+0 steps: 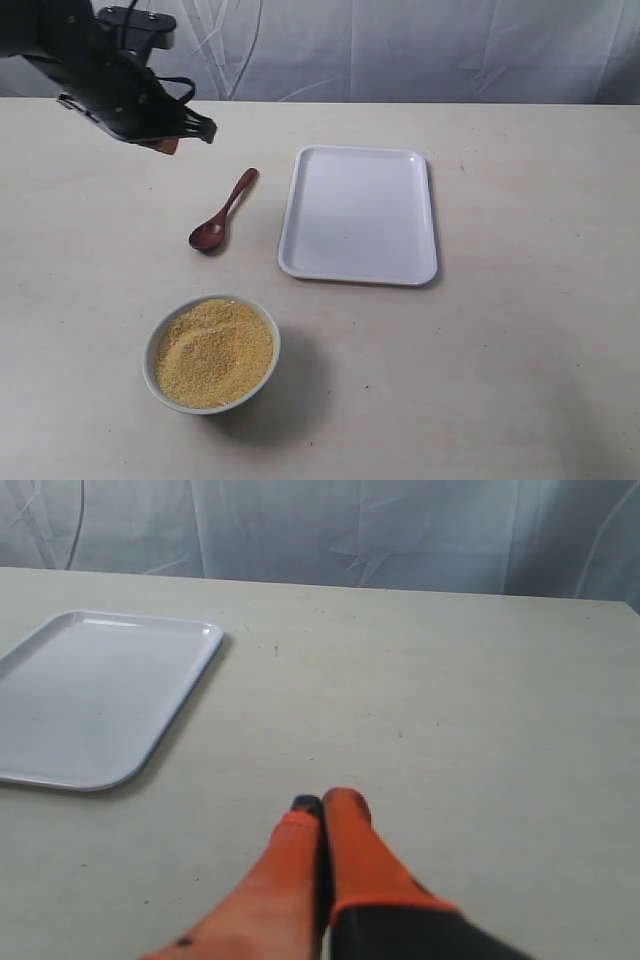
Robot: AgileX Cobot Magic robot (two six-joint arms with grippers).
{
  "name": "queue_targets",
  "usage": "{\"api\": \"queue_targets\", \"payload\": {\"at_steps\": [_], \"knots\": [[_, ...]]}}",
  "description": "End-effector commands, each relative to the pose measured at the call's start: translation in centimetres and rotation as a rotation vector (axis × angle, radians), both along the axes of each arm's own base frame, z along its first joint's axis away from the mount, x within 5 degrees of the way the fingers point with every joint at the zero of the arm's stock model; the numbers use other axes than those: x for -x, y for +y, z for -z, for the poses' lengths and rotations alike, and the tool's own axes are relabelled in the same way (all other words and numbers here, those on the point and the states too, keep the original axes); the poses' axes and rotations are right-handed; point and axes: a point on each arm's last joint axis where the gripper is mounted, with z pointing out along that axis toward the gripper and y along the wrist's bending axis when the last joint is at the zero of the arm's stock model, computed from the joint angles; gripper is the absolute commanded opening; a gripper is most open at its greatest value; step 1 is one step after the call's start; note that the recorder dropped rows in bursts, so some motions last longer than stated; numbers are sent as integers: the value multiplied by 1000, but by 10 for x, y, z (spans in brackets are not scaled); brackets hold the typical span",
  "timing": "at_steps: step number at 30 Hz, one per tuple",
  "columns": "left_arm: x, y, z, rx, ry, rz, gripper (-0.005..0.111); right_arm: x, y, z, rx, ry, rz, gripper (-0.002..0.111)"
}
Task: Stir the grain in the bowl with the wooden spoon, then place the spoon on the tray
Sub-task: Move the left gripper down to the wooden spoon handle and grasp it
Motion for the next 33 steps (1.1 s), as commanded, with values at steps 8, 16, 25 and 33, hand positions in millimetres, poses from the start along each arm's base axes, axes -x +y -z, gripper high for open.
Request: {"api": "queue_targets", "payload": {"at_steps": [8,16,25,33], "knots": [[-49,-44,37,50,143,135,12,0,0,0,1,-13,6,0],[-54,-46,64,36,189,133,41,0,0,0,1,-13,6,0],[-62,-47,98,30,184,119,40,0,0,0,1,-13,6,0],[-61,-46,103,15,201,127,10,0,0,0,1,-13,6,0]]}}
